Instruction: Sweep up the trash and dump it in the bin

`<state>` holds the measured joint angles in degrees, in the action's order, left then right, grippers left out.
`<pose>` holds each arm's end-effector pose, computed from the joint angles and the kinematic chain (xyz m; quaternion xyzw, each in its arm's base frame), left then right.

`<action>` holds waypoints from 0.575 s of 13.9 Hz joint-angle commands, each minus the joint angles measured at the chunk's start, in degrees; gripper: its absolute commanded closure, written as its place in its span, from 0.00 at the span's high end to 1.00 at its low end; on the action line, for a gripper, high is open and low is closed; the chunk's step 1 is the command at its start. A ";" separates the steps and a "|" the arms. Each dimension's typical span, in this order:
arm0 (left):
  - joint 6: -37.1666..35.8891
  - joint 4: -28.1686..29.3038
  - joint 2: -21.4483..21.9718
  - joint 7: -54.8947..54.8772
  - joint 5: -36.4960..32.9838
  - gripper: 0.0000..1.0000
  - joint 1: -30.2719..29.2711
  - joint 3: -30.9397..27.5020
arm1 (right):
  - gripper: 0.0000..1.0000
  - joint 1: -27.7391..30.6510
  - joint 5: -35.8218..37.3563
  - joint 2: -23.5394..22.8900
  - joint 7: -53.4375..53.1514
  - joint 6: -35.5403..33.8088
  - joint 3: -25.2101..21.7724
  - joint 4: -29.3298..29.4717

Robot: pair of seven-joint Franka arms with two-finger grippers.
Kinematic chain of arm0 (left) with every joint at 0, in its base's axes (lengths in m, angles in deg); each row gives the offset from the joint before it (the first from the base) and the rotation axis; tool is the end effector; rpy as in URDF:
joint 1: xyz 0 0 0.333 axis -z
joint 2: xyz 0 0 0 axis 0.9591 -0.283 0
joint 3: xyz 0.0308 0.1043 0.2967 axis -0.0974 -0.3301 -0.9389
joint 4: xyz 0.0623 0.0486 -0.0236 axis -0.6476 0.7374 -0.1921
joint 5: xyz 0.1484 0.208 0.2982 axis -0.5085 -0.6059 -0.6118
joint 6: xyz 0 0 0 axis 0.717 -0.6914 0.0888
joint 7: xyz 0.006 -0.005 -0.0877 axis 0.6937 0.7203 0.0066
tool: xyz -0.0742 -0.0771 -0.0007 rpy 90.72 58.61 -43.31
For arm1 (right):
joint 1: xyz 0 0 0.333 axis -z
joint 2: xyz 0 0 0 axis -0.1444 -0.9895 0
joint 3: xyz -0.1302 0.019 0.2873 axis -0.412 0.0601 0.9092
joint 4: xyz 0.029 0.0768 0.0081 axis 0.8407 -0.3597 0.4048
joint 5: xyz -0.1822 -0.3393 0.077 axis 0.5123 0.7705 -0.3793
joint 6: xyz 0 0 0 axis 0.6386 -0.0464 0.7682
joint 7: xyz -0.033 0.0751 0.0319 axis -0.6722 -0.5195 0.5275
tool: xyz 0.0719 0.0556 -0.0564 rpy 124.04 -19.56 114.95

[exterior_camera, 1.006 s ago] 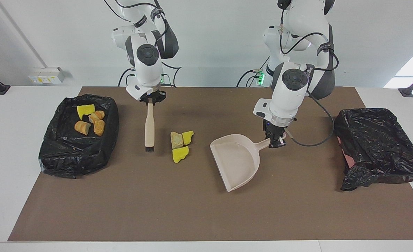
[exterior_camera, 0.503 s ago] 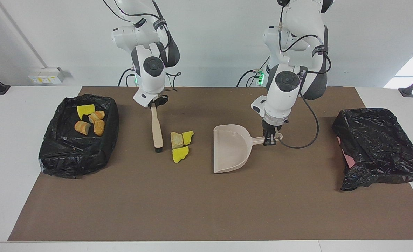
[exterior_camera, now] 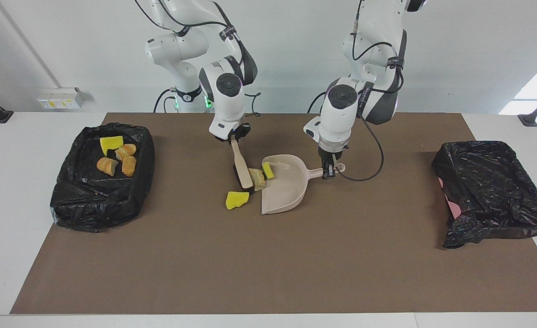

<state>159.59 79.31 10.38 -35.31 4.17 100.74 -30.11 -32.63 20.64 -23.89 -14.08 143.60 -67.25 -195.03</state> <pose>0.5038 -0.2983 0.3778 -0.6792 0.7336 0.0176 0.0155 0.3934 0.2681 0.3162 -0.9849 -0.1329 0.1084 0.0228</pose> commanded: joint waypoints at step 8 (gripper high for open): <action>5.90 6.32 2.28 7.00 -0.61 0.00 1.12 -0.73 | 0.00 6.65 13.45 0.09 -0.66 -15.47 -0.57 14.09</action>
<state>164.09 83.88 11.22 -31.65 4.16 101.78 -30.45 -29.18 27.10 -21.91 -16.13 130.96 -68.09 -184.95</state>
